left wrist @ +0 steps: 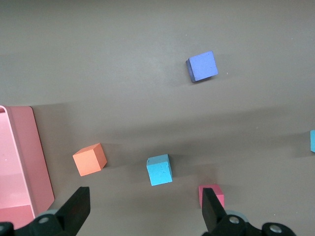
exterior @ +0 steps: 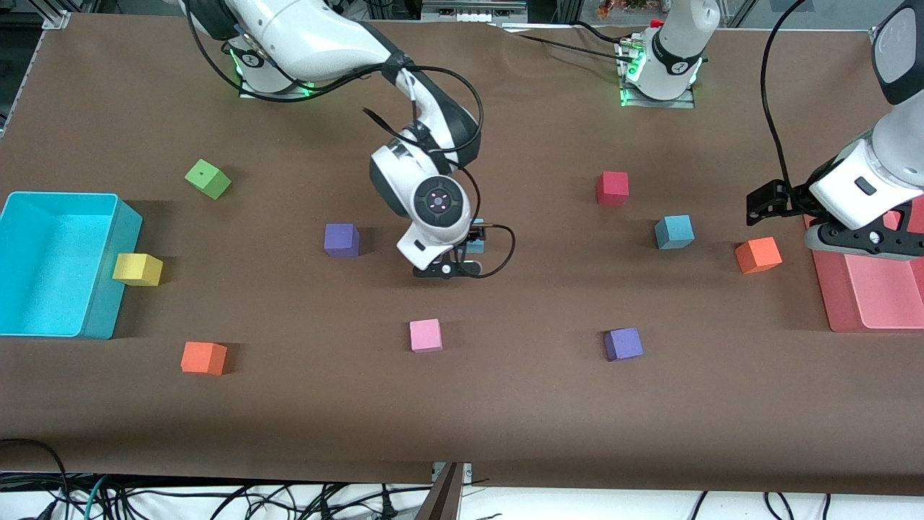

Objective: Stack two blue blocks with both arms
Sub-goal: 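Set the cube down, open the right gripper while the left gripper reaches out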

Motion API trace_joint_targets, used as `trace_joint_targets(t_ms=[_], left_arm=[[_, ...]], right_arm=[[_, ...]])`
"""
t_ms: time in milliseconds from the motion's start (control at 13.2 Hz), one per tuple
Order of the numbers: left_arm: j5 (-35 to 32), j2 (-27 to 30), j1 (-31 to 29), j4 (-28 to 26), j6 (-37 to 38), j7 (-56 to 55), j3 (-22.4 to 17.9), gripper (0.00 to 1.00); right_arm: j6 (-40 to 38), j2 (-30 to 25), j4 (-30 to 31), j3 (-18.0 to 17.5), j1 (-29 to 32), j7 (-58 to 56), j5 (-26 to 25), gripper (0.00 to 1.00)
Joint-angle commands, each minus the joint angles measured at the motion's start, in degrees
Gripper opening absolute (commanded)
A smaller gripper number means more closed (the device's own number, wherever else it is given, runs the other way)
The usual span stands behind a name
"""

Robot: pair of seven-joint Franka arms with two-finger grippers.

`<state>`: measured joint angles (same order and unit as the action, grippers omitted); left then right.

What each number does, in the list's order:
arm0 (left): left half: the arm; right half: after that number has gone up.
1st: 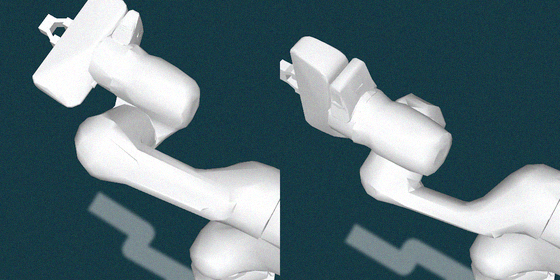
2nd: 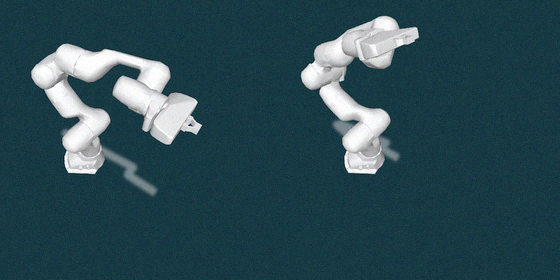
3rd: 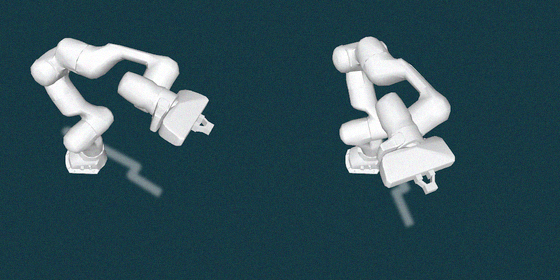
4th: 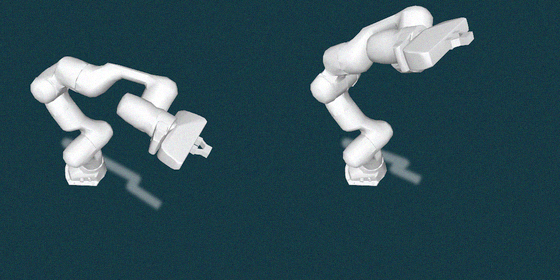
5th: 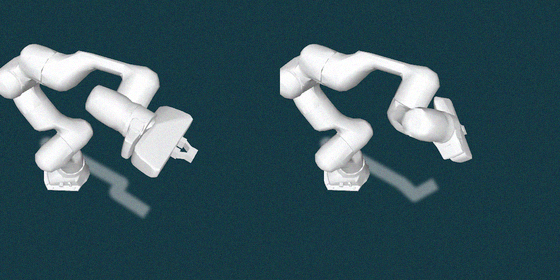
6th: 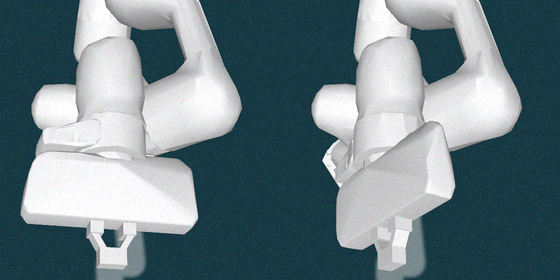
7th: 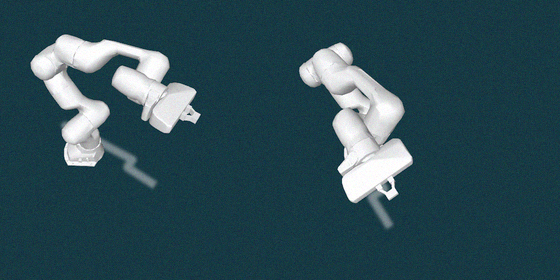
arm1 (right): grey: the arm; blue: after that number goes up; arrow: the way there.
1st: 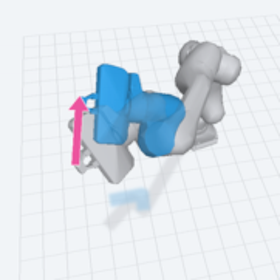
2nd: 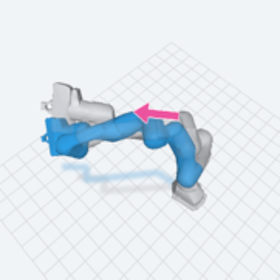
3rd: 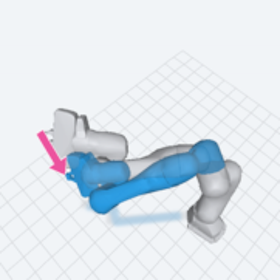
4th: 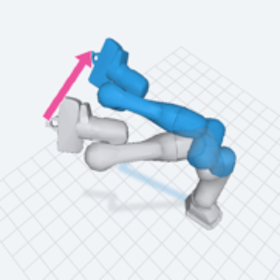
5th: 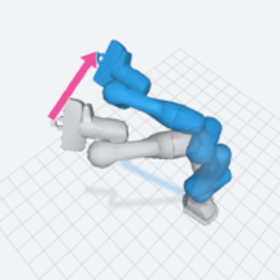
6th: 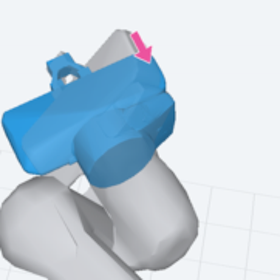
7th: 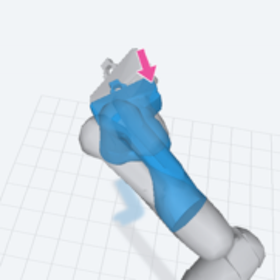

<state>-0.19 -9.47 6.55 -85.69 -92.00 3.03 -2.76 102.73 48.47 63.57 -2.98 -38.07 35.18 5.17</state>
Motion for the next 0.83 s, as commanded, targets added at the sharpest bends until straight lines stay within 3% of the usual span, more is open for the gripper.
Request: trace_joint_targets(t_ms=[0, 151, 378, 529, 756], left_arm=[[-0.78, -0.98, -0.22, 0.97, 1.12, 0.49, 0.39, 1.0], [-0.87, -1.86, 0.4, 0.88, 0.95, 0.49, 0.3, 1.0], [-1.57, -2.74, 1.1, 0.88, 0.77, 0.49, 0.65, 1.0], [-1.57, -3.36, 1.27, 0.7, 0.68, 0.49, 0.57, 1.0], [-1.48, -3.1, 1.37, -4.45, -2.81, 0.58, 0.3, 1.0]], right_arm=[[-1.39, -2.41, 0.76, -0.1, 1.86, -8.25, 2.9, 1.0], [-0.87, -2.59, 1.11, -0.18, 4.05, -19.3, 4.4, 1.0], [0.45, -5.12, 3.21, 0.43, 4.41, -35.3, 13.34, 1.0], [8.15, -10.99, 11.61, 1.75, 4.59, -44.54, 16.08, 1.0], [16.7, -16.99, 26.03, 1.84, 7.04, -66.04, 29.66, 1.0]])
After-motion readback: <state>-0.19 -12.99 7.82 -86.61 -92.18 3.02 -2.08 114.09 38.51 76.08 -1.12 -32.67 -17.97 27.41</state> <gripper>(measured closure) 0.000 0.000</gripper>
